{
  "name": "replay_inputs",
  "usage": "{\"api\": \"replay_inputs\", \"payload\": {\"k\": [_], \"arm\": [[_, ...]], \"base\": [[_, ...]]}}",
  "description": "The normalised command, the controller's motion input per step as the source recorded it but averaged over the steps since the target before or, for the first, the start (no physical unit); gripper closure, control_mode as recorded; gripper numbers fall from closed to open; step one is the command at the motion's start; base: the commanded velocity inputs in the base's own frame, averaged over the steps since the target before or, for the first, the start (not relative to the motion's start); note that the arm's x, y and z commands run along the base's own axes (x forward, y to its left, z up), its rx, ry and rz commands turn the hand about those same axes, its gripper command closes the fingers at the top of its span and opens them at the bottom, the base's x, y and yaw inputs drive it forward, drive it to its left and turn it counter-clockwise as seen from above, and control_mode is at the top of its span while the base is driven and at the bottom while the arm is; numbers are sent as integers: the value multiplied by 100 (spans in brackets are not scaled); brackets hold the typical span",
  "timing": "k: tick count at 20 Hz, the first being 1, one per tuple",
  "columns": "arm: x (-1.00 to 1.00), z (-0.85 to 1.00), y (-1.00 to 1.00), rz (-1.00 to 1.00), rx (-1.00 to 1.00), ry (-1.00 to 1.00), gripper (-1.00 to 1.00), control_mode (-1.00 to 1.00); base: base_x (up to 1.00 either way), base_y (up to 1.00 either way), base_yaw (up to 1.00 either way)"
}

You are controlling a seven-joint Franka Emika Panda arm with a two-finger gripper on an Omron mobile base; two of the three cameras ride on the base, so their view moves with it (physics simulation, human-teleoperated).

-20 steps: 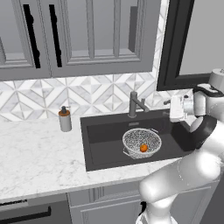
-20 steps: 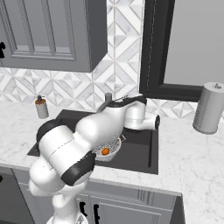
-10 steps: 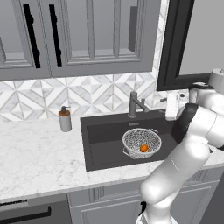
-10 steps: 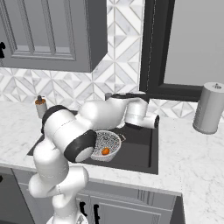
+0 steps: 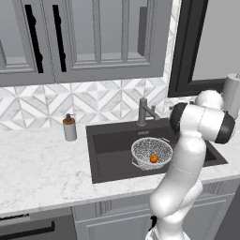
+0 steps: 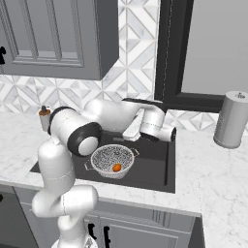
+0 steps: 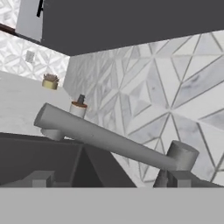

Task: Put the colander in the sink, put the tangerine in the colander, and turn on the sink faucet and pour water over the colander.

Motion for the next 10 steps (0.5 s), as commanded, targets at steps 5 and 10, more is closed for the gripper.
{"api": "replay_inputs", "payload": {"k": [5, 10], "arm": [[1, -22, 8, -2, 0, -2, -100, -100], [10, -1, 3, -8, 0, -4, -100, -100]], "base": [[0, 0, 0], [0, 0, 0]]}}
